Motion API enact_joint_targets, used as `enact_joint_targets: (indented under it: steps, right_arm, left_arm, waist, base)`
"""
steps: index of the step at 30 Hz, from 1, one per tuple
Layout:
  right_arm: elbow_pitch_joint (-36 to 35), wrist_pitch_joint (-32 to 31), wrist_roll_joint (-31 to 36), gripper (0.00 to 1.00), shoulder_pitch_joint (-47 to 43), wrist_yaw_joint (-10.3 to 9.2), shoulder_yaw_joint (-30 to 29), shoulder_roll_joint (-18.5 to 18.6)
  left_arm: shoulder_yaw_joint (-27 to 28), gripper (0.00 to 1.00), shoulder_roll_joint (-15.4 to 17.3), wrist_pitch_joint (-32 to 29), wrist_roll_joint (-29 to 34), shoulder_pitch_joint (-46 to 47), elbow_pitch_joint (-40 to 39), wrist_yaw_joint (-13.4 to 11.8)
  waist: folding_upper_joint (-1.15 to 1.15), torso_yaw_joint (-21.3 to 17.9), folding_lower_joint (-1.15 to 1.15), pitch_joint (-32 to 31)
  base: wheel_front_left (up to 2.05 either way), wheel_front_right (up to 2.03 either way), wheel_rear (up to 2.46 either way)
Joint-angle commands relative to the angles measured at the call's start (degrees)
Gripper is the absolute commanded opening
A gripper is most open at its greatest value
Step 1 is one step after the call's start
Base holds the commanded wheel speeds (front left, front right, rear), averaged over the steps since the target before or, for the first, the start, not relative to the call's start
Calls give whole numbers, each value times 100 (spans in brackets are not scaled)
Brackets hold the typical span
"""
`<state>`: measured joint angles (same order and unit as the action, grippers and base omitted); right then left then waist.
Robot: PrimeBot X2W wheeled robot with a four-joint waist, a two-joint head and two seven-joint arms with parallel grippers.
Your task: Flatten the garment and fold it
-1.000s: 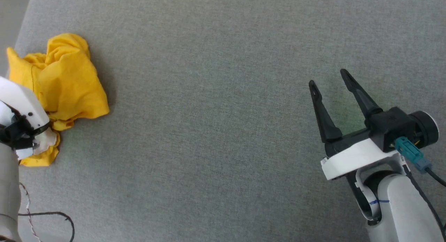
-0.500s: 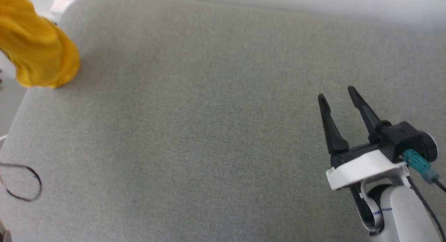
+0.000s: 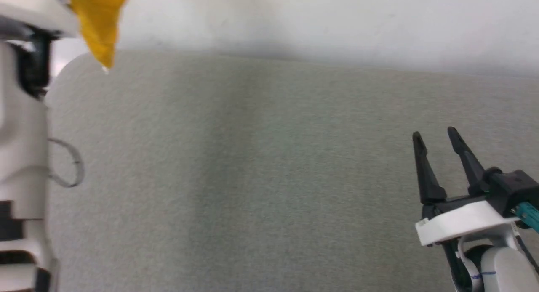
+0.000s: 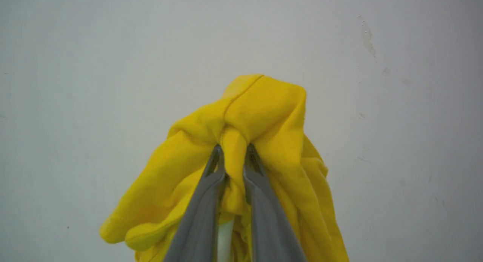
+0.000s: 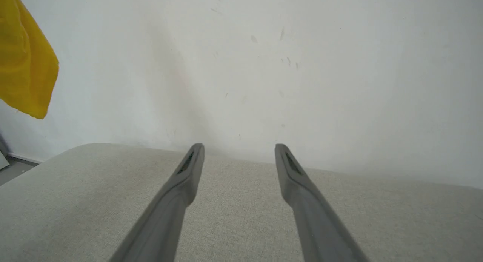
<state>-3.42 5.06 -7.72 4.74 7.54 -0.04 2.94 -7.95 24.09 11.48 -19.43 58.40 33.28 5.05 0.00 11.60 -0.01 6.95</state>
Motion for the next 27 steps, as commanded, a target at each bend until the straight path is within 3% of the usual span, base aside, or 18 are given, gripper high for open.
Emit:
enact_joint_targets:
  steps: [1, 5, 13, 19, 22, 24, 25, 26, 27]
  right_arm:
    - [-56, -13, -43, 100, -81, -5, -44, -5]
    - [-121, -40, -77, 100, -148, -5, -127, -5]
    - [-161, -32, -181, 100, -252, -5, -231, -6]
    - [-111, 40, -279, 100, -252, -5, -180, -6]
    - [-65, 97, -309, 100, -221, -5, -140, -6]
    - [-25, 127, -318, 100, -214, -5, -134, -6]
    - [-4, 135, -321, 100, -205, -5, -121, -6]
    - [16, 139, -318, 100, -195, -5, -106, -6]
    - [35, 146, -315, 100, -189, -5, -105, -6]
  left_arm:
    - [-77, 0, -151, -48, -67, -140, -179, 51]
    - [-260, 0, -626, -404, -355, -546, -1004, 51]
    - [-723, 0, -1323, -1044, -659, -2111, -2551, -358]
    - [-1113, 0, -1501, -1048, -577, -3784, -2191, -733]
    - [-1323, 9, -1568, -937, -479, -4379, -1849, -836]
    - [-1491, 24, -1622, -845, -415, -4632, -1721, -826]
    - [-1560, 43, -1636, -791, -385, -4711, -1677, -808]
    - [-1600, 84, -1656, -729, -381, -4766, -1646, -787]
    - [-1648, 100, -1669, -661, -354, -4797, -1633, -770]
  waist:
    - [0, -495, 1, -236]
    - [0, -934, 1, -230]
    - [0, -1685, 1, 7]
    - [0, -1997, 1, 251]
    - [0, -2038, 1, 324]
    - [0, -2025, 1, 340]
    - [0, -2015, 1, 339]
    - [0, -2001, 1, 332]
    - [0, -1972, 1, 315]
  base:
    - [0, 0, 0]
    - [0, 0, 0]
    - [0, 0, 0]
    - [0, 0, 0]
    - [0, 0, 0]
    - [0, 0, 0]
    - [0, 0, 0]
    - [0, 0, 0]
    - [0, 0, 0]
